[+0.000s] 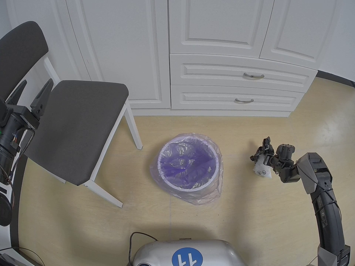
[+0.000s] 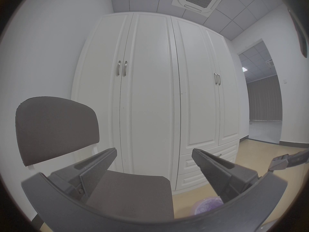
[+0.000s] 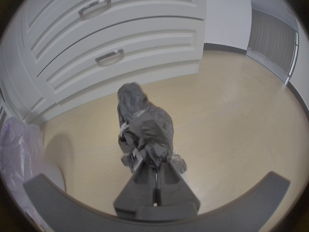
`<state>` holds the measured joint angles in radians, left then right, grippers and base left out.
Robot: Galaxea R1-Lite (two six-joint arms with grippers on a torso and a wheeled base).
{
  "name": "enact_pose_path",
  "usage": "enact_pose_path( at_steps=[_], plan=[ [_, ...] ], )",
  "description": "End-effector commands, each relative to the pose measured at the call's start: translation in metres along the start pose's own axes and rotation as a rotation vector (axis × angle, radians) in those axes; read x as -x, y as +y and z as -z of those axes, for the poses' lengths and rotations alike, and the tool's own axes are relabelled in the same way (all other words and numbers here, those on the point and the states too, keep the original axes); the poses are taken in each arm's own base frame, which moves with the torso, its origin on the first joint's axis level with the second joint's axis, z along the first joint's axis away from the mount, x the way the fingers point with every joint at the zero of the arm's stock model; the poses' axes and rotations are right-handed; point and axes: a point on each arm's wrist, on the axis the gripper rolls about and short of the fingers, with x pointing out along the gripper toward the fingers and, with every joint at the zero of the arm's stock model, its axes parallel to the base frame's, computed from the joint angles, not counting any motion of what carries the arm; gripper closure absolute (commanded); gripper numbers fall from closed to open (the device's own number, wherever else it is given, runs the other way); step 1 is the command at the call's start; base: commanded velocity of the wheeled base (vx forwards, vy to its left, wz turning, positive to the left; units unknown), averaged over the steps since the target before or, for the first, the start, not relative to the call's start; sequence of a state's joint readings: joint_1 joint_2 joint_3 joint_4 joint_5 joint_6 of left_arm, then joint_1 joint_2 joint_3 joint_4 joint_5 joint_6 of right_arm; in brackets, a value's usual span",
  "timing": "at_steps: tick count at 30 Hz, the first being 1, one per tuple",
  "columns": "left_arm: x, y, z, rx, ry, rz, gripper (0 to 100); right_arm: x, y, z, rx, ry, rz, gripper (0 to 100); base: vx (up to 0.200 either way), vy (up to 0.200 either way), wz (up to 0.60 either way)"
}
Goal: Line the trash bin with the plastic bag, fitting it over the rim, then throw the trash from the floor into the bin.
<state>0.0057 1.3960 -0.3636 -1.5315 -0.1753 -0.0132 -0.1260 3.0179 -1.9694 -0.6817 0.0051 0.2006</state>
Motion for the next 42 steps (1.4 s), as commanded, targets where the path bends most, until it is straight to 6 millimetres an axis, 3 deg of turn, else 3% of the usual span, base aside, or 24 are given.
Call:
enact_pose_path(
  at_steps=[1, 2, 3, 5, 6, 7, 8, 9, 10, 12, 13, 16, 19, 20, 21, 22, 24, 26, 30, 35, 42],
  plan=[
    [0.001, -0.001, 0.002, 0.004, 0.011, 0.016, 0, 0.034, 0.007, -0.049, 0.010, -0.031, -0.004, 100, 0.000, 0.000, 0.00],
    [0.003, -0.001, 0.003, 0.005, 0.016, 0.026, 0, 0.059, 0.017, -0.079, 0.011, -0.034, -0.020, 100, 0.000, 0.000, 0.00],
    [0.003, -0.002, 0.003, 0.005, 0.016, 0.029, 0, 0.065, 0.019, -0.085, 0.012, -0.042, -0.028, 100, 0.000, 0.000, 0.00],
    [0.003, -0.002, 0.003, 0.005, 0.014, 0.031, 0, 0.103, 0.032, -0.118, 0.014, -0.059, -0.083, 100, 0.000, 0.000, 0.00],
    [0.003, -0.002, 0.003, 0.005, 0.014, 0.031, 0, 0.107, 0.034, -0.122, 0.015, -0.059, -0.090, 100, 0.000, 0.000, 0.00],
    [0.003, -0.002, 0.003, 0.005, 0.014, 0.031, 0, 0.132, 0.046, -0.137, 0.020, -0.065, -0.136, 100, 0.000, 0.000, 0.00],
    [0.003, -0.002, 0.003, 0.005, 0.014, 0.031, 0, 0.134, 0.047, -0.138, 0.021, -0.066, -0.143, 100, 0.000, 0.000, 0.00],
    [0.003, -0.002, 0.003, 0.003, 0.014, 0.031, 0, 0.167, 0.063, -0.155, 0.031, -0.090, -0.199, 100, 0.000, 0.000, 0.00],
    [0.003, -0.002, 0.003, 0.003, 0.014, 0.031, 0, 0.180, 0.071, -0.160, 0.036, -0.106, -0.222, 100, 0.000, 0.000, 0.00],
    [0.003, -0.001, 0.002, 0.001, 0.013, 0.030, 0, 0.208, 0.091, -0.168, 0.052, -0.141, -0.277, 100, 0.000, 0.000, 0.00],
    [0.003, -0.001, 0.002, 0.001, 0.013, 0.030, 0, 0.208, 0.091, -0.168, 0.052, -0.141, -0.277, 100, 0.000, 0.000, 0.00],
    [0.003, -0.001, 0.002, -0.001, 0.012, 0.027, 0, 0.256, 0.124, -0.172, 0.075, -0.203, -0.382, 100, 0.000, 0.000, 0.00],
    [0.003, -0.001, 0.002, -0.001, 0.012, 0.027, 0, 0.286, 0.152, -0.165, 0.088, -0.220, -0.477, 100, 0.000, 0.000, 0.00],
    [0.003, -0.001, 0.002, -0.001, 0.012, 0.027, 0, 0.286, 0.152, -0.165, 0.088, -0.220, -0.477, 100, 0.000, 0.000, 0.00],
    [0.003, 0.000, 0.002, -0.002, 0.012, 0.026, 0, 0.296, 0.175, -0.152, 0.090, -0.221, -0.551, 100, 0.000, 0.000, 0.00],
    [0.003, 0.000, 0.002, -0.002, 0.012, 0.026, 0, 0.296, 0.175, -0.152, 0.090, -0.221, -0.551, 100, 0.000, 0.000, 0.00],
    [0.003, 0.000, 0.001, -0.003, 0.010, 0.024, 0, 0.301, 0.212, -0.126, 0.050, -0.221, -0.657, 100, 0.000, 0.000, 0.00],
    [0.004, 0.000, 0.000, -0.005, 0.006, 0.024, 0, 0.299, 0.235, -0.108, -0.002, -0.239, -0.700, 100, 0.000, 0.000, 0.00],
    [0.004, 0.000, -0.001, -0.005, 0.003, 0.023, 0, 0.281, 0.268, -0.056, -0.033, -0.244, -0.749, 100, 0.000, 0.000, 0.00],
    [0.004, 0.000, -0.001, -0.005, 0.003, 0.024, 0, 0.259, 0.286, -0.011, -0.029, -0.212, -0.771, 100, 0.000, 0.000, 0.00],
    [0.004, 0.000, -0.001, -0.005, 0.003, 0.024, 0, 0.228, 0.296, 0.021, -0.110, -0.211, -0.780, 100, 0.000, 0.000, 0.00]
  ],
)
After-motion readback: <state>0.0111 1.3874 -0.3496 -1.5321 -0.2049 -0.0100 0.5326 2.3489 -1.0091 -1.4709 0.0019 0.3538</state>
